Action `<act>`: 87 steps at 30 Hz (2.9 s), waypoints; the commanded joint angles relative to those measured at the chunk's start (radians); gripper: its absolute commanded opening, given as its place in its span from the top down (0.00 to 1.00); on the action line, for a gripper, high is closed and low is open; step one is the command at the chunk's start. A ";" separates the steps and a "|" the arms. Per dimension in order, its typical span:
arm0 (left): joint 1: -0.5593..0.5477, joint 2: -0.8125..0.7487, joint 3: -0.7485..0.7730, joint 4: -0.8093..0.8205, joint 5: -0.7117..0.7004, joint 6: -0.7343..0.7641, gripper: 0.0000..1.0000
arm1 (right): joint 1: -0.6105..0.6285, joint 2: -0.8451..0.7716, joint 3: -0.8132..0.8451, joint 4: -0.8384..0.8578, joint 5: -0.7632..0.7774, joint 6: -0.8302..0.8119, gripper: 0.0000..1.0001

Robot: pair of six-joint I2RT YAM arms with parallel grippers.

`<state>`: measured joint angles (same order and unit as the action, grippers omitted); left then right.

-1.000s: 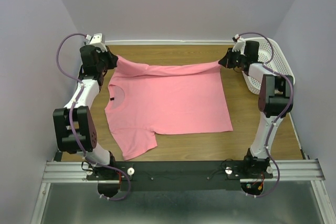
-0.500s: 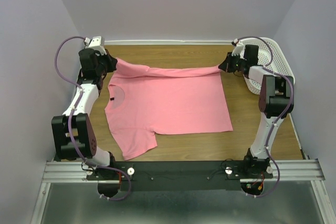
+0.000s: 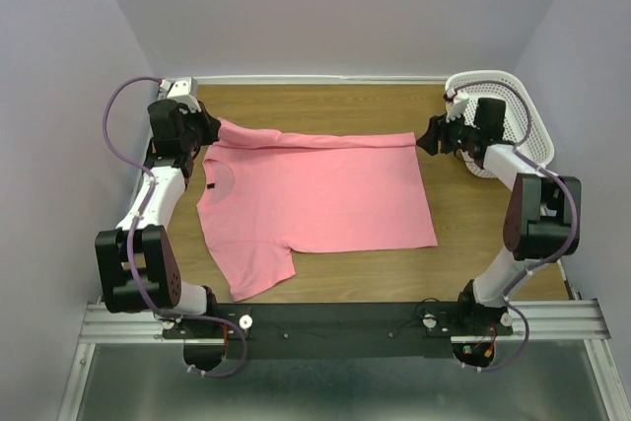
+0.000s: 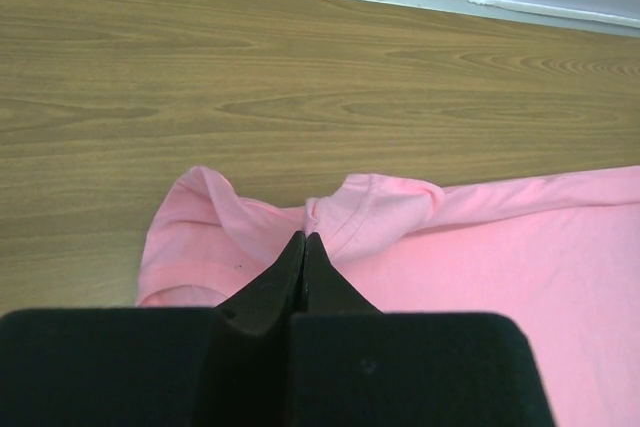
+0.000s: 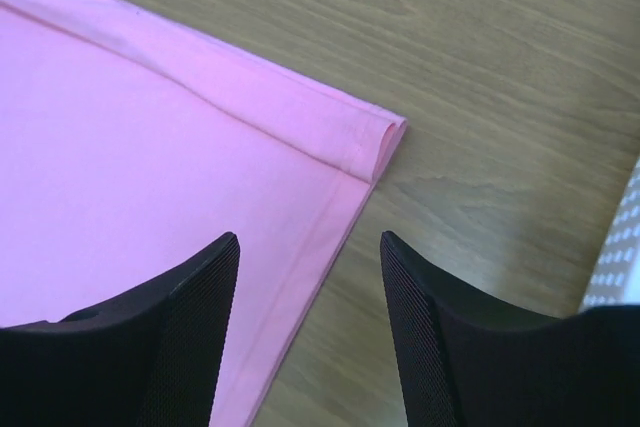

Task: Fold and stack the t-shirts
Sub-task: Fold the tshirt

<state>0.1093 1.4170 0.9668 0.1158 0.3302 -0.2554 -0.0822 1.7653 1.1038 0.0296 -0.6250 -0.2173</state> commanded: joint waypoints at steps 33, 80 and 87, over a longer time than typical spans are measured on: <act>0.006 -0.173 -0.175 -0.258 0.067 0.021 0.85 | -0.007 0.134 0.237 -0.342 -0.214 -0.128 0.20; 0.004 -0.558 -0.272 -0.168 0.030 0.008 0.34 | 0.050 0.511 0.705 -0.625 0.001 -0.105 0.59; 0.003 -0.564 -0.275 -0.171 0.024 0.005 0.34 | 0.050 0.540 0.732 -0.623 0.008 -0.091 0.70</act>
<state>0.1093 0.8730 0.7055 -0.0689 0.3286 -0.2520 -0.0299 2.2665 1.8050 -0.5785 -0.6289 -0.3119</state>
